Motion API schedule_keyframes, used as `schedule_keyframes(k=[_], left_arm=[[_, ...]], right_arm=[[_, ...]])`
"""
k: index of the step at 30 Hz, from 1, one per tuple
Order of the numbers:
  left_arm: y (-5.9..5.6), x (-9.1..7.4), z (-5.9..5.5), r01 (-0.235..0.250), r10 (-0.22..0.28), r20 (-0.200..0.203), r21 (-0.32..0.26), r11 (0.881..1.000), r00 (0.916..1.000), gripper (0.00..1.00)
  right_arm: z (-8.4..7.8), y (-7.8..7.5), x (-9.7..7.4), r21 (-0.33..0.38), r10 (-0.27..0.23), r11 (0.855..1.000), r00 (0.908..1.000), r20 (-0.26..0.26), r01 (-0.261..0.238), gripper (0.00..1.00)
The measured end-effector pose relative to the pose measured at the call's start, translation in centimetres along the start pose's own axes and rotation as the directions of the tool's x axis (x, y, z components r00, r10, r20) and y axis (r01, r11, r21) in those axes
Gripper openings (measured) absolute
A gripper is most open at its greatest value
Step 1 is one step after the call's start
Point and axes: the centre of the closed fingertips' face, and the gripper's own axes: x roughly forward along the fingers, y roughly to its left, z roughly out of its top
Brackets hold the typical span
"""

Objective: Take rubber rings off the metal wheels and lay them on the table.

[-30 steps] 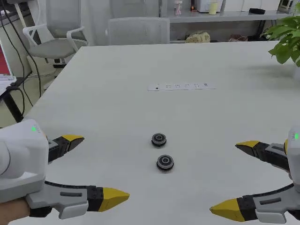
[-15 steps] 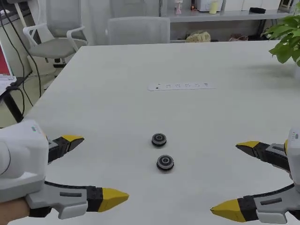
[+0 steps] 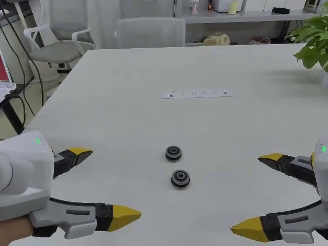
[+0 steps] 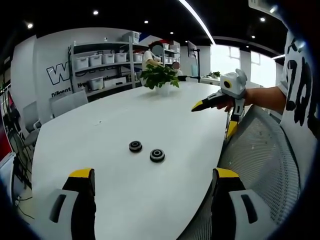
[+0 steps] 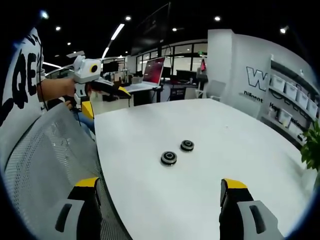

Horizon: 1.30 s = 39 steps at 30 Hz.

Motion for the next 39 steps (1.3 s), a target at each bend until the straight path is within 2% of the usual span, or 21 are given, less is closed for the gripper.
schedule_keyframes(k=[18, 39], left_arm=[[0.04, -0.01, -0.31, -0.003, 0.003, -0.001, -0.009, 1.000, 1.0000, 0.96], [-0.14, -0.12, -0.21, -0.001, 0.001, 0.003, -0.005, 1.000, 1.0000, 0.96]], right_arm=[[-0.28, 0.32, 0.22, -0.013, 0.006, 1.000, 0.9999, -0.015, -0.006, 0.99], [-0.36, 0.08, -0.02, -0.016, 0.000, 1.000, 1.0000, -0.007, 0.000, 0.99]])
